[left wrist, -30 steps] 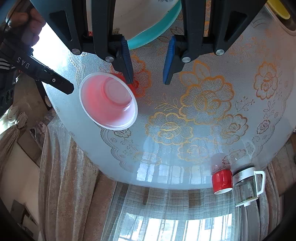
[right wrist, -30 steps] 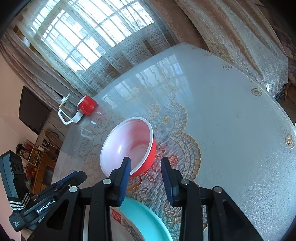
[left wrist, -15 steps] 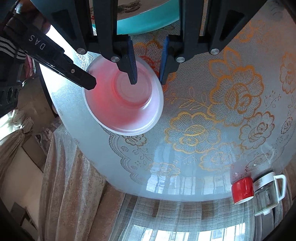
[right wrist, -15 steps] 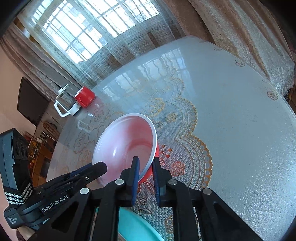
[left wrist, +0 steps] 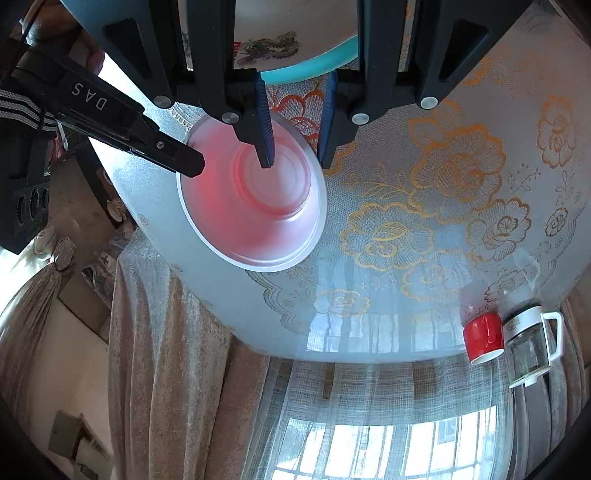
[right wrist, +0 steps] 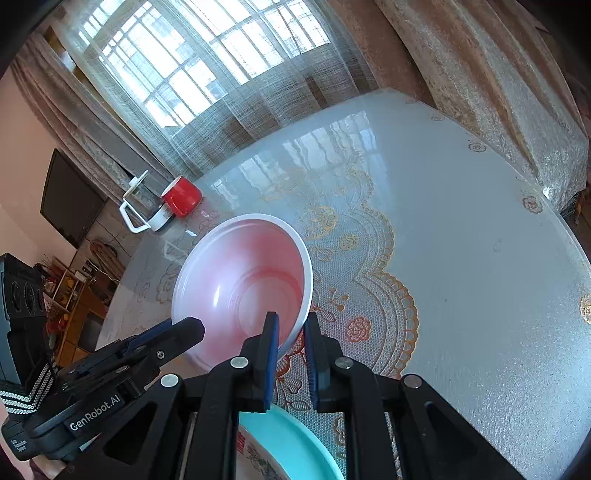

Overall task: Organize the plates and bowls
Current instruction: 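Grasp the red bowl rim with the left tool while the right tool grips the same rim, then lift the red bowl with both tools and carry it over the steel basin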

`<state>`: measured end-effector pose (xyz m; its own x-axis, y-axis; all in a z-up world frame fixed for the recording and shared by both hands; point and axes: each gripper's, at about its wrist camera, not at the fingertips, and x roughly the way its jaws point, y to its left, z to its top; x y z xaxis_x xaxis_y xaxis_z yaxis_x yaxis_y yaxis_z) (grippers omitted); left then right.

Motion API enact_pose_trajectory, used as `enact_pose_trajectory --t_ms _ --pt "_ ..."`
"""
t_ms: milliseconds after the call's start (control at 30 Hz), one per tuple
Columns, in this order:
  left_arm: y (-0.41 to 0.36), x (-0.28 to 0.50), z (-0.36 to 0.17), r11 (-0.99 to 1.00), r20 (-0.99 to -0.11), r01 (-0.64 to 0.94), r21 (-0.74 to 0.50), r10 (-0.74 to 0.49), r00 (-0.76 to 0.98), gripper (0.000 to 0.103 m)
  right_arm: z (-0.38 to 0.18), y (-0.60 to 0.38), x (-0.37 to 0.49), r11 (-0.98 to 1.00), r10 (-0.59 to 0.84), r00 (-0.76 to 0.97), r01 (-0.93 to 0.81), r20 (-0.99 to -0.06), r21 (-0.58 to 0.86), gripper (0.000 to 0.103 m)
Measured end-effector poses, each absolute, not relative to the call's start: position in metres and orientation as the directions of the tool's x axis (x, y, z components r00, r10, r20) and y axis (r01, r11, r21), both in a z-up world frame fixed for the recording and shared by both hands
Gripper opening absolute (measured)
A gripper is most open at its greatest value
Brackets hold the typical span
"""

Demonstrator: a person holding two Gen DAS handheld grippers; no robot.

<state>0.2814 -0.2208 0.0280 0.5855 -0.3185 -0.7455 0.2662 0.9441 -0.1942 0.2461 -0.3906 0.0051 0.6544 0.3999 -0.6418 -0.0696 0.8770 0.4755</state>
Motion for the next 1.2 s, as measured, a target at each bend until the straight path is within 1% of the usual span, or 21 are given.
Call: enact_pose_trajectory --t_ms 133,333,533,733,867,1200 --pt "-0.217 0.264 0.042 0.942 -0.710 0.286 -0.173 -0.321 0.626 0.024 0.019 -0.388 0.234 0.871 0.410 0.678 -0.092 -0.611 0.483 0.013" --pt "-0.207 0.239 0.052 0.941 -0.688 0.299 -0.155 -0.320 0.651 0.024 0.027 -0.382 0.217 0.853 0.435 0.691 -0.112 -0.577 0.509 0.013" --pt "-0.197 0.218 0.057 0.941 -0.677 0.305 -0.146 -0.320 0.663 0.024 0.028 -0.372 0.203 0.855 0.441 0.686 -0.126 -0.578 0.503 0.013" --pt "-0.183 0.195 0.061 0.939 -0.662 0.297 -0.174 -0.335 0.671 0.024 0.036 -0.359 0.185 0.861 0.445 0.695 -0.156 -0.566 0.485 0.013" --pt "-0.174 0.181 0.066 0.940 -0.649 0.300 -0.165 -0.332 0.684 0.024 0.036 -0.351 0.176 0.858 0.452 0.693 -0.165 -0.561 0.487 0.013" --pt "-0.137 0.146 0.068 0.953 -0.648 0.247 -0.176 -0.301 0.700 0.024 0.042 -0.316 0.155 0.857 0.483 0.671 -0.231 -0.562 0.461 0.013"
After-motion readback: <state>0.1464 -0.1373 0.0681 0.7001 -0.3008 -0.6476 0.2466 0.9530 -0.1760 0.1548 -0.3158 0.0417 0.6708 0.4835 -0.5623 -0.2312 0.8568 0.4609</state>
